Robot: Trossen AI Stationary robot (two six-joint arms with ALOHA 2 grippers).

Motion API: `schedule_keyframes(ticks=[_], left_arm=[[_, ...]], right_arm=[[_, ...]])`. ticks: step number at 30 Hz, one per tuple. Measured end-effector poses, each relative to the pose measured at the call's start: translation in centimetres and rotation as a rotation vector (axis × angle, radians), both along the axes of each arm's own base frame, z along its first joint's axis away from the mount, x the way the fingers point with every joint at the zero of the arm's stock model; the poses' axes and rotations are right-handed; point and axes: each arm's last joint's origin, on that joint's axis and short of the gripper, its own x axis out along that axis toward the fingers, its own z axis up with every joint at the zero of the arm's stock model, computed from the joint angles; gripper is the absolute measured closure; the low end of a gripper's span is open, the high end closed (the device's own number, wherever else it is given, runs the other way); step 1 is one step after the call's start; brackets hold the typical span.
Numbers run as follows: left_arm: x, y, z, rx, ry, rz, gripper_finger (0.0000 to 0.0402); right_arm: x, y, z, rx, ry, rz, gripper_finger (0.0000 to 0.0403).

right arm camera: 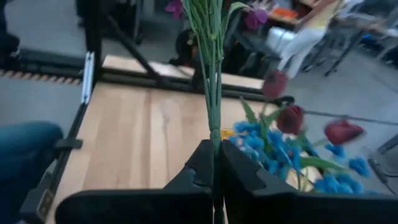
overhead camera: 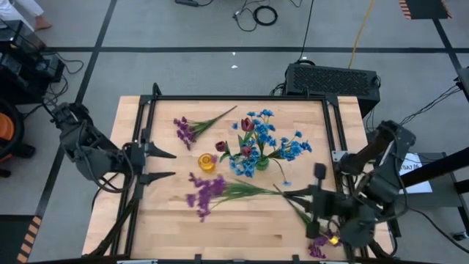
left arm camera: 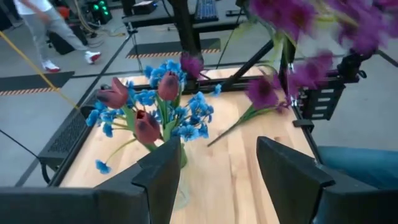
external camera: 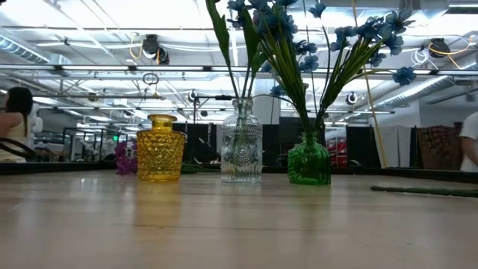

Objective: Sort flowers into vase by color
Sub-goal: Put the bottom left purple flowers into the yellow vase

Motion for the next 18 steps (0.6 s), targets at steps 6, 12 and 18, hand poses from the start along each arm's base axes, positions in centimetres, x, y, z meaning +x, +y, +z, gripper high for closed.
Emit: schedule_keyframes(ticks=[6, 12, 18], left_arm=[[0.9, -0.8, -0.9, 0.009, 0.009, 0.011, 0.0188], [2.7, -2.4, -4.9, 0.025, 0.001, 0.048, 0.0188], [5.1, -4.5, -7.1, -0.033, -0.263, 0.013, 0.0188]], right_arm=[[-1.6, 0.2, -2.7, 0.047, -0.18, -0.037, 0.0403], [0.3, -0.2, -3.2, 0.026, -0.36, -0.013, 0.0402], [3.2, -1.6, -4.0, 0.073, -0.636, 0.228, 0.0401]])
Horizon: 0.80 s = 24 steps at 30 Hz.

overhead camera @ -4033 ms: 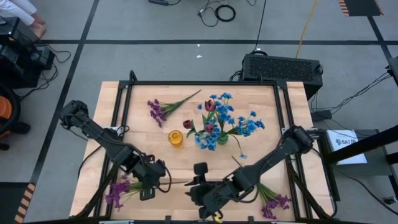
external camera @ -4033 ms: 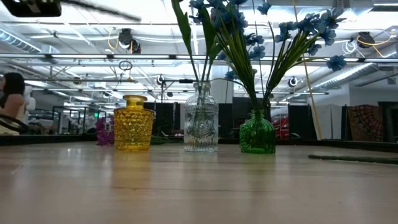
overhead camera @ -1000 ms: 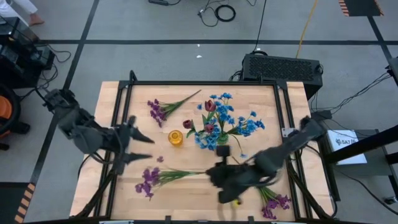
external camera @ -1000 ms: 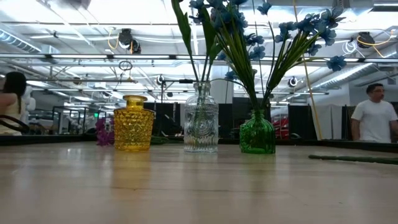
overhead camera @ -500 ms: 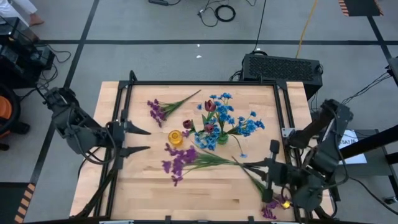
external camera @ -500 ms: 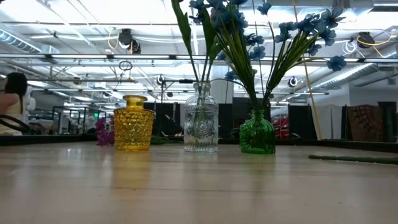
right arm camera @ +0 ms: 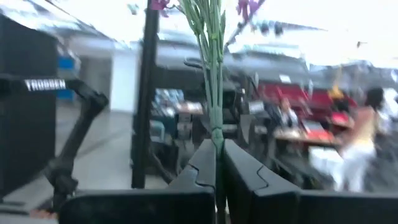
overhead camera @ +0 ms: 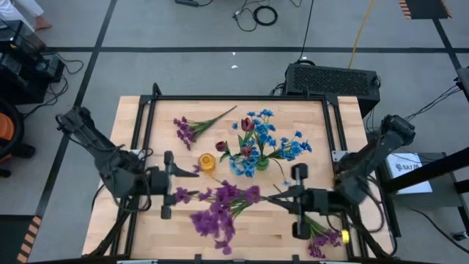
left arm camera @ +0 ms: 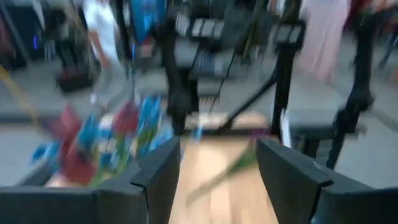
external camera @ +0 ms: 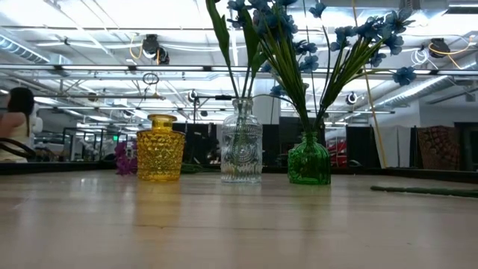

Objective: Sort flowers into vase by color
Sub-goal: Put the bottom left purple flowers into the yellow vase

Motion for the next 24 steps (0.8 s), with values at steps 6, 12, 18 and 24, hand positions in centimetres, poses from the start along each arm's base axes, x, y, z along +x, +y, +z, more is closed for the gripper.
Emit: schedule_keyframes(ticks=[6, 12, 18, 24], left_arm=[[1.9, -1.5, 0.4, 0.093, -0.3, -0.023, 0.0188], [4.2, -2.0, 0.4, 0.113, -0.518, -0.111, 0.0186], [6.4, -2.3, -1.6, 0.076, -0.474, -0.148, 0.016], [7.0, -1.7, -1.7, 0.01, -0.485, -0.122, 0.0105]], right_arm=[[2.9, -0.8, -1.9, -0.003, -0.126, 0.055, 0.04], [5.2, -1.1, -3.6, 0.017, -0.195, 0.068, 0.0399], [6.4, -1.3, -5.0, 0.039, -0.156, 0.063, 0.0399], [7.6, -1.4, -6.1, 0.041, -0.139, 0.049, 0.0399]])
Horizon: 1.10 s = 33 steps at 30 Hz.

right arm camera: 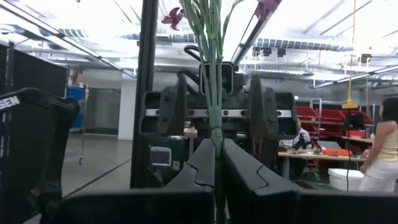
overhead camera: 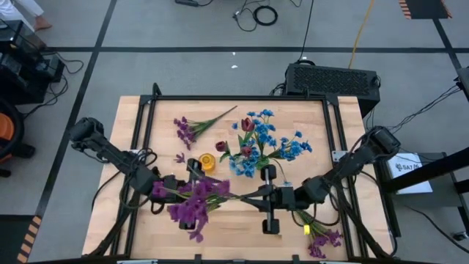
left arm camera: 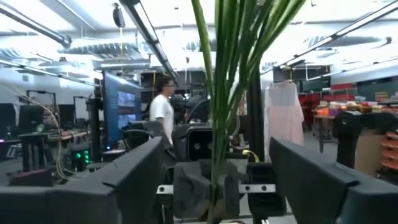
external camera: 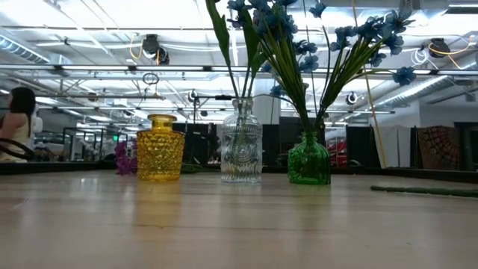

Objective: Sort flowers into vase by color
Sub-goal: Put the bottom left purple flowers into the yellow vase

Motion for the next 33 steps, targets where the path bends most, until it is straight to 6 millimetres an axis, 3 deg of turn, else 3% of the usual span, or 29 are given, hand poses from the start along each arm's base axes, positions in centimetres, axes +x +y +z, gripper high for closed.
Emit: schedule_keyframes(ticks=[6, 21, 25, 33], left_arm=[[0.3, 0.7, 0.3, -0.019, -0.036, 0.0, 0.0077], [0.5, 0.8, 0.3, 0.0, -0.047, -0.076, 0.0076], [0.5, 0.8, 0.3, 0.001, -0.047, -0.078, 0.0096], [0.5, 0.8, 0.3, 0.009, -0.05, -0.095, 0.0176]], right_arm=[[1.4, 0.2, -0.5, 0.001, 0.01, -0.013, 0.0399], [2.1, -0.1, -0.9, -0.015, 0.048, -0.031, 0.0399], [2.1, -0.1, -0.9, -0.015, 0.049, -0.033, 0.0399], [2.5, -0.7, -1.0, 0.003, 0.068, -0.04, 0.0399]])
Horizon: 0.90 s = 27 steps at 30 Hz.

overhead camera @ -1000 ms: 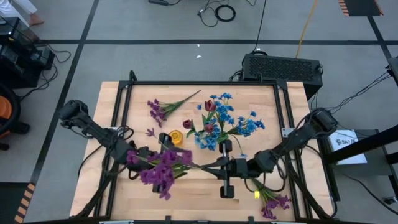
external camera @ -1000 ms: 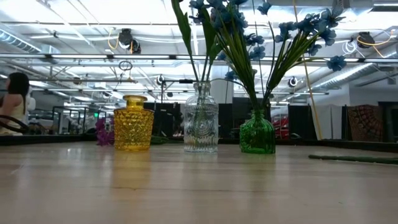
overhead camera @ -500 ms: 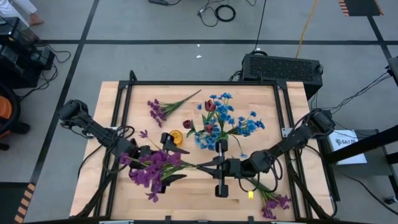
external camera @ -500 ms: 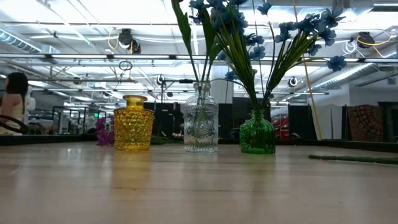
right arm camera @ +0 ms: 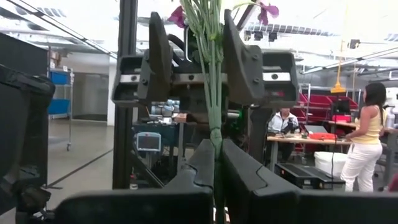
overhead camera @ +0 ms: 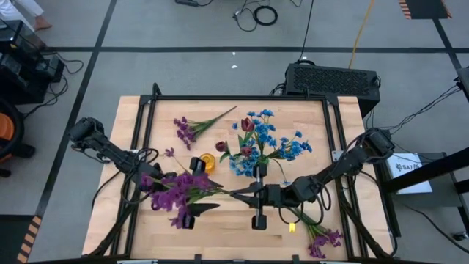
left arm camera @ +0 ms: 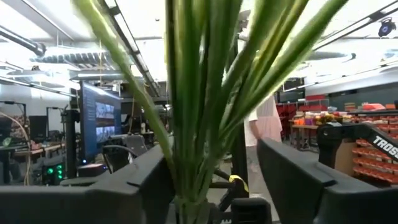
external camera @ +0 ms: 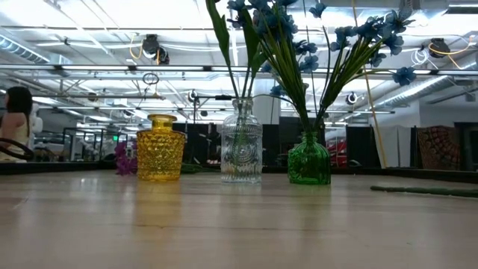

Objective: Sort flowers into vase by color
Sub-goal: Put the bottom left purple flowers into the yellow vase

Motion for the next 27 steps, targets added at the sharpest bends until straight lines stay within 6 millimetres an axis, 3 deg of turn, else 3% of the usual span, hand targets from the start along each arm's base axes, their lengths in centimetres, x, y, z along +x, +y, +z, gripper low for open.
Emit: schedule_keyframes(ticks=[16, 21, 27], left_arm=[[0.0, 0.1, 0.0, 0.025, 0.024, -0.005, 0.0367], [-1.2, 0.7, 0.8, 0.059, 0.085, -0.015, 0.0387], [-4.6, 2.5, 2.6, 0.088, 0.192, -0.011, 0.0383]], right_arm=[[0.0, 0.2, -0.1, -0.003, 0.007, 0.011, 0.0394], [-0.4, 0.5, 0.1, 0.066, 0.03, 0.001, 0.0333], [-1.7, 0.2, 1.3, 0.098, 0.115, 0.012, 0.0253]])
